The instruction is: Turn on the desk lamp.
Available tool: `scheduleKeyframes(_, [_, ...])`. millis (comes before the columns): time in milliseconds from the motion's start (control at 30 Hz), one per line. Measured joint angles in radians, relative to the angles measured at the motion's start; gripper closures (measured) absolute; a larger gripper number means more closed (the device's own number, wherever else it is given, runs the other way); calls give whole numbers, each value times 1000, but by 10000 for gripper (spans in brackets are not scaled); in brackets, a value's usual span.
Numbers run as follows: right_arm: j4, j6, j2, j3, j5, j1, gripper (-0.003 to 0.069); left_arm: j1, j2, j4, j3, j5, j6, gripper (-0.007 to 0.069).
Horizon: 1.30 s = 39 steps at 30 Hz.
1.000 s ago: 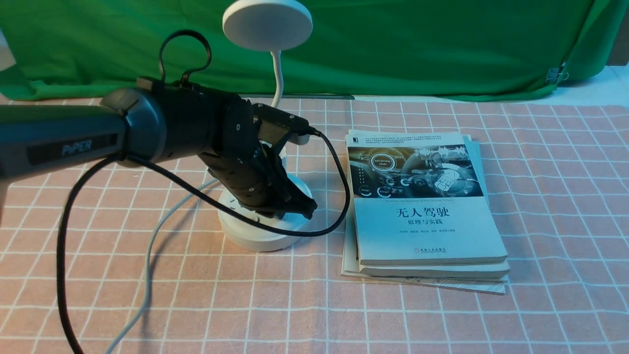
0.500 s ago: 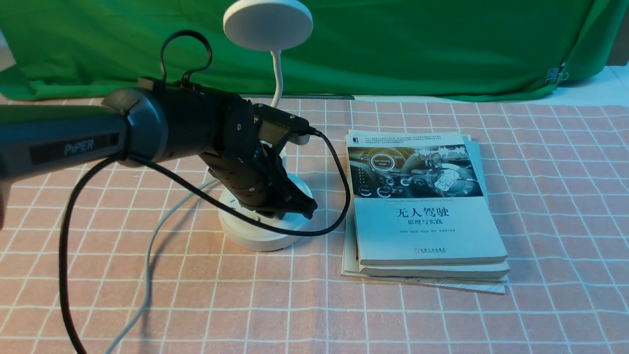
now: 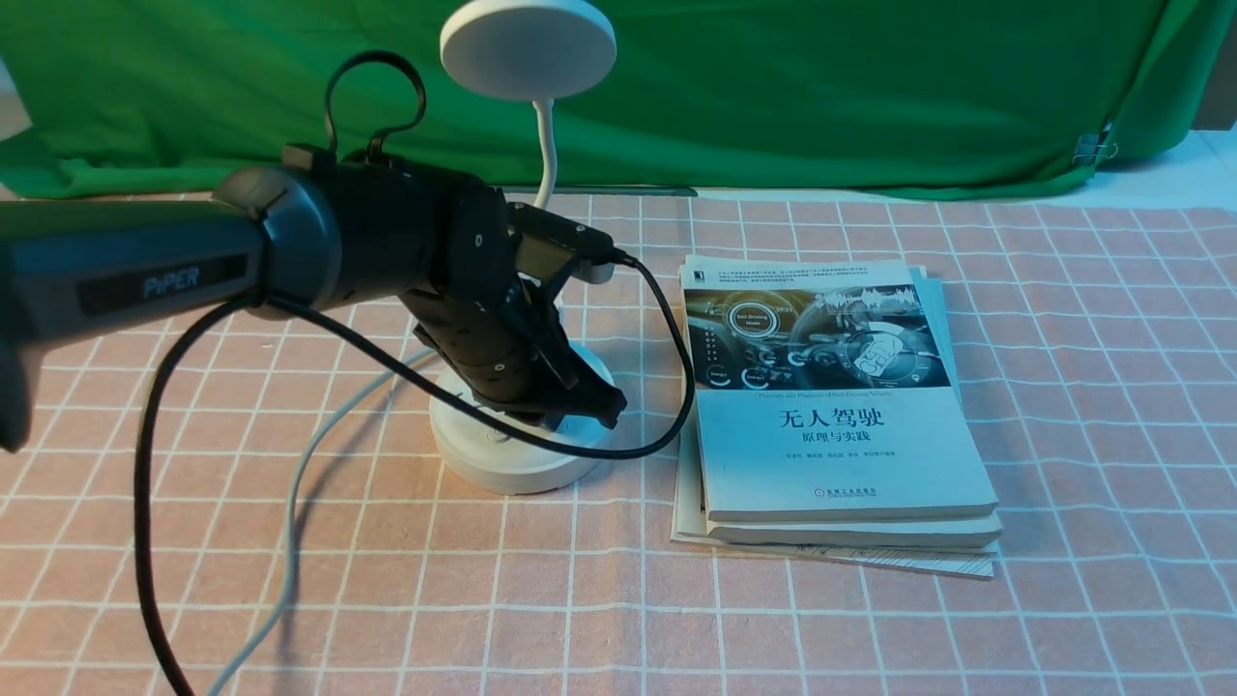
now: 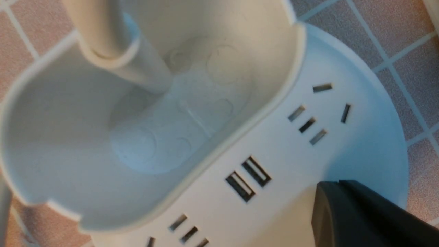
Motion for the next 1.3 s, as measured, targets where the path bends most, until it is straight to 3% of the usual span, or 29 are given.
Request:
scheduleKeyframes(233, [0, 0, 0, 0, 0, 0, 418, -52, 13, 178, -9, -12, -125, 603])
scheduleKeyframes(500, [-1, 0, 0, 0, 0, 0, 418, -51, -27, 134, 5, -53, -146, 603])
scheduleKeyframes(700, [-1, 0, 0, 0, 0, 0, 418, -51, -130, 101, 50, 59, -148, 603])
scheduleKeyframes(967, [-1, 0, 0, 0, 0, 0, 418, -50, -224, 91, 117, 14, -154, 603])
scheduleKeyframes(1133, [-1, 0, 0, 0, 0, 0, 418, -49, -288, 75, 242, -55, -161, 603])
scheduleKeyframes(1300, [-1, 0, 0, 0, 0, 0, 418, -49, -519, 63, 470, -158, -234, 603])
